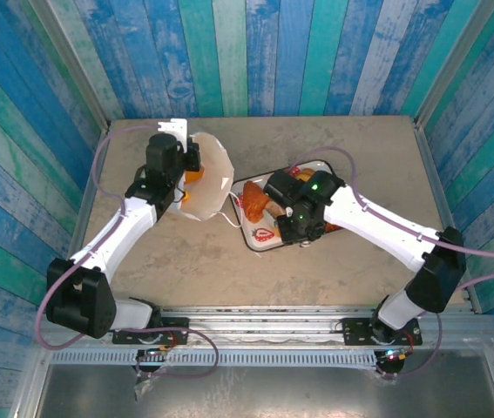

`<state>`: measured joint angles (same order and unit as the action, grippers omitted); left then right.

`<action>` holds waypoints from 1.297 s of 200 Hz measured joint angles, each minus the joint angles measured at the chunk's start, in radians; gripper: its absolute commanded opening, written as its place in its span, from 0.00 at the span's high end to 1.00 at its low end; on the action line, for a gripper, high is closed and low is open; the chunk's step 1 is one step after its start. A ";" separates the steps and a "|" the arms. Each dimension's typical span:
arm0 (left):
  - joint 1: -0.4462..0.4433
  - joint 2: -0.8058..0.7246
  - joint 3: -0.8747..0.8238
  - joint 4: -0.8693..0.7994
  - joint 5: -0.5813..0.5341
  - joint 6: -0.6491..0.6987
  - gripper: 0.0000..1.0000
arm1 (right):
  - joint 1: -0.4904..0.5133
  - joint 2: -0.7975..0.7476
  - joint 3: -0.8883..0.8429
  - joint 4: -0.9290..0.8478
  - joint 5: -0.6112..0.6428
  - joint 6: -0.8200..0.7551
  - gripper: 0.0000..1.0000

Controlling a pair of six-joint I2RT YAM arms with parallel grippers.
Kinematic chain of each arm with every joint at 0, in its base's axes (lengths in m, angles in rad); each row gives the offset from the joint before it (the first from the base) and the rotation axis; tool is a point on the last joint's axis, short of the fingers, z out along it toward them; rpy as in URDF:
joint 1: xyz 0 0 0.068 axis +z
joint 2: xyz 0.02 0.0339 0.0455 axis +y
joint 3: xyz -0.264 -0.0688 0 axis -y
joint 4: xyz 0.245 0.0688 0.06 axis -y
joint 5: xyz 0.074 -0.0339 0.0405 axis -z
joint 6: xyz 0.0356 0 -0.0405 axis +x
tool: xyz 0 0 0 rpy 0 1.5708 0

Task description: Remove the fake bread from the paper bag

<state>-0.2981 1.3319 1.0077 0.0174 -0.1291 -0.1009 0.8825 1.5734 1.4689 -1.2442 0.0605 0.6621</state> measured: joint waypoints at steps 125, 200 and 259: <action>0.000 -0.148 -0.129 0.034 0.114 0.124 1.00 | 0.022 -0.030 0.314 0.105 -0.178 -0.159 0.60; 0.000 -0.232 -0.216 0.058 0.156 0.122 1.00 | 0.098 0.177 0.351 0.151 -0.261 -0.234 0.60; 0.000 -0.334 -0.333 0.102 0.227 0.100 1.00 | 0.106 0.216 0.356 0.151 -0.199 -0.275 0.60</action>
<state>-0.2981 0.9981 0.6750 0.1192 0.0982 -0.0010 0.9890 1.7893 1.8252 -1.0931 -0.1387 0.3870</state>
